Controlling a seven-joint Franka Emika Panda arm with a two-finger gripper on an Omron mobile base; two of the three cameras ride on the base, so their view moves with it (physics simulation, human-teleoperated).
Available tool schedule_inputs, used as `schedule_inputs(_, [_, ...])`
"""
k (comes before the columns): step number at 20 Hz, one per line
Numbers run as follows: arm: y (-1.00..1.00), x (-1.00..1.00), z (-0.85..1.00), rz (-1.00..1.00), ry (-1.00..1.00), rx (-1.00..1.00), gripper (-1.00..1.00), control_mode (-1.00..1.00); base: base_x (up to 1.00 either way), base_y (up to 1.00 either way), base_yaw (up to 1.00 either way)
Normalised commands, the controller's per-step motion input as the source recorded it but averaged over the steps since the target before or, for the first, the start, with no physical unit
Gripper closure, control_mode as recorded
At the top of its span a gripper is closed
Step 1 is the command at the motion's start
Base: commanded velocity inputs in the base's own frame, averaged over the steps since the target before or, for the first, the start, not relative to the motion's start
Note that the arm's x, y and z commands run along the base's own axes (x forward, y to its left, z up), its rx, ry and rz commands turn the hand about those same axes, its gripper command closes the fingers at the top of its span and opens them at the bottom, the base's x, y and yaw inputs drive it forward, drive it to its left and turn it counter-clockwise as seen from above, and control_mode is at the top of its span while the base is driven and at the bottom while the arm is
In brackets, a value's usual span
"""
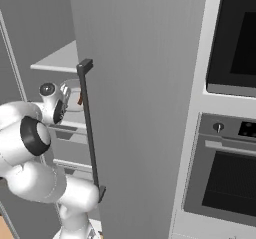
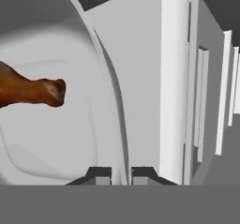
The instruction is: Take the meat container that has the chicken drumstick and place it on the second highest rack of the freezer. Then take the vegetable container that has the mushroom and cucumber and place it on the highest rack of the freezer.
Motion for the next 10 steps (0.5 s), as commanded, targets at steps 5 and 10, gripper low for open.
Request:
schedule_inputs(5, [0.21,0.37,-0.11,0.0,0.0,0.0,-1.0,-1.0,0.0,0.0,0.0])
schedule_inputs(10, [0.01,0.59,-0.02,-0.02,0.0,0.0,-1.0,-1.0,0.0,0.0,0.0])
